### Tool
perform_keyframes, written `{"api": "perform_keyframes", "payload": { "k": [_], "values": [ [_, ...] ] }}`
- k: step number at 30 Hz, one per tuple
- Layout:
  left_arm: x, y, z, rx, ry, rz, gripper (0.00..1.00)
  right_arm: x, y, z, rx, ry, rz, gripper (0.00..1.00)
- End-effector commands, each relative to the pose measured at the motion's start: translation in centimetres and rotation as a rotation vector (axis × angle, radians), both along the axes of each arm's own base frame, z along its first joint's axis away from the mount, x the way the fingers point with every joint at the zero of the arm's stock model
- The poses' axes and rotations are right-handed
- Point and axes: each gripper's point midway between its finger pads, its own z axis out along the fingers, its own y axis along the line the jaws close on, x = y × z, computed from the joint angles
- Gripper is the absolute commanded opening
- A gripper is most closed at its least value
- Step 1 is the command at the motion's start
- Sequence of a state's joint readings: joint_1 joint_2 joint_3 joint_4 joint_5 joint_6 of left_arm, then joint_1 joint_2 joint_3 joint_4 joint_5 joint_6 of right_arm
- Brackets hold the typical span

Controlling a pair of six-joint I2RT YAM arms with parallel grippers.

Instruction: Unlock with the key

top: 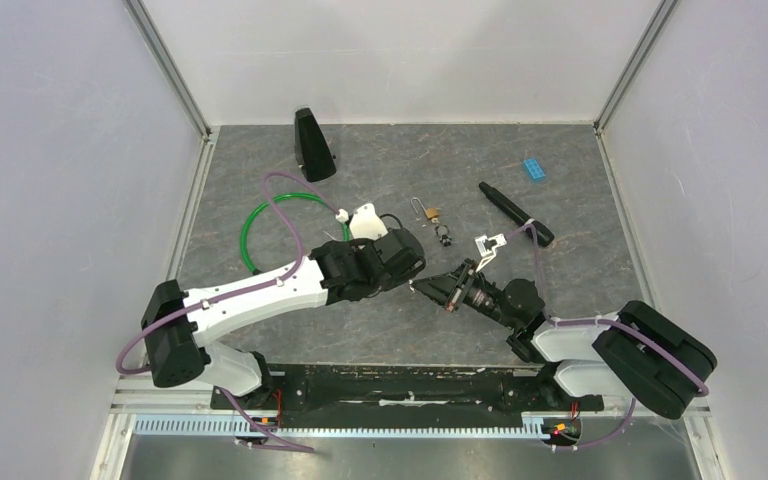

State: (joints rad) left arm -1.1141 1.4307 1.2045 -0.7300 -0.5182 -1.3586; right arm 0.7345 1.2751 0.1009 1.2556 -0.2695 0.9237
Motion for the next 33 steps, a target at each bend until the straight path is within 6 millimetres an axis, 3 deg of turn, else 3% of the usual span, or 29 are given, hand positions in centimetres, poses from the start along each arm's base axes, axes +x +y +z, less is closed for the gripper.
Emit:
{"api": "perform_keyframes", "payload": {
  "k": [1,12,24,28,31,33],
  "values": [
    [-2.2,-1.1,2.5,-0.06,0.004,-0.103,0.02,1.9,-0.8,2.5,0.042,-0.102,-0.082,0.0],
    [-2.9,-2.8,2.3,-0.164,0.075,-0.082,0.02,1.7,-0.7,3.3,0.071,-0.156,-0.088,0.0],
    [-3.5,-2.7,0.5,-0.169,0.149,-0.063,0.02,2.8,-0.8,3.5,0.033,-0.25,-0.138,0.0],
    [-4.2,-3.2,-1.0,-0.18,0.199,-0.068,0.02,2.3,0.8,4.7,0.086,-0.268,-0.099,0.0],
    [-4.7,-4.0,-1.0,-0.217,0.224,-0.093,0.02,2.6,0.6,5.3,0.13,-0.263,-0.111,0.0],
    [-4.7,-3.5,-0.8,-0.205,0.215,-0.09,0.02,2.8,0.4,5.4,0.123,-0.268,-0.116,0.0]
  ]
}}
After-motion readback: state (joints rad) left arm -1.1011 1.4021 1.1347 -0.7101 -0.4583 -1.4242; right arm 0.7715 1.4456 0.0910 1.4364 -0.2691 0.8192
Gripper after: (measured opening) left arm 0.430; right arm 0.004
